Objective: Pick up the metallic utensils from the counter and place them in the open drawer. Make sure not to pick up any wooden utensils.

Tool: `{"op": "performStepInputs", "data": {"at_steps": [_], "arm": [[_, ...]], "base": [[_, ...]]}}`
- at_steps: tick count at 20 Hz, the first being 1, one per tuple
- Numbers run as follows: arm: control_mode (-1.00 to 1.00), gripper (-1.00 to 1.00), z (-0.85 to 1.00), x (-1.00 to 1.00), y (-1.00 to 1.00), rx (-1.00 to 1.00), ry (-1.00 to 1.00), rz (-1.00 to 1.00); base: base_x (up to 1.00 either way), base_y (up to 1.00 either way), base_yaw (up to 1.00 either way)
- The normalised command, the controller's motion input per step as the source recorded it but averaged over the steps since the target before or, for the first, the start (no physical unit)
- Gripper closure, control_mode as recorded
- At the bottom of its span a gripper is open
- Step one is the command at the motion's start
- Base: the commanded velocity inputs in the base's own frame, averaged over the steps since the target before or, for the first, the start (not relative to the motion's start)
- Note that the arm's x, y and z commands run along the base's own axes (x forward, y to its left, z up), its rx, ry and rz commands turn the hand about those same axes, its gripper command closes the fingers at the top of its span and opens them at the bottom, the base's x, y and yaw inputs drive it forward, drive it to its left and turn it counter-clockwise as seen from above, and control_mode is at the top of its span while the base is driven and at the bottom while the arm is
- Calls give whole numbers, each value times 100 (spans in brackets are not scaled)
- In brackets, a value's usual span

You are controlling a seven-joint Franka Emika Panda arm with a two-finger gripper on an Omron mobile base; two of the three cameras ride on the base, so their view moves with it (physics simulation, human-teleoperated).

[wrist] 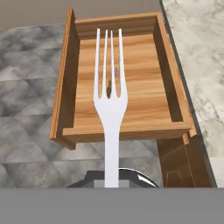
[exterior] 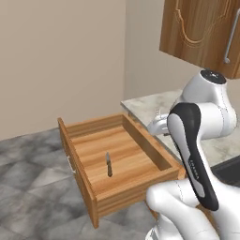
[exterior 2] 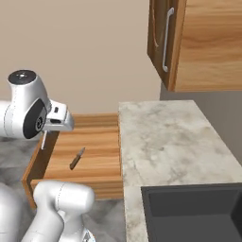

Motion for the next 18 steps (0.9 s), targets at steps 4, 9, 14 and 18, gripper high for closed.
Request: {"op": "performStepInputs", "data": {"at_steps": [4, 9, 14, 18], "arm": [[100, 100, 0, 0, 0, 0, 0, 0], [100, 100, 0, 0, 0, 0, 0, 0], [100, 100, 0, 0, 0, 0, 0, 0], [100, 100, 0, 0, 0, 0, 0, 0]], "base": [[28, 0, 9], [76, -26, 25], [27, -32, 14], [0, -15, 1]]}}
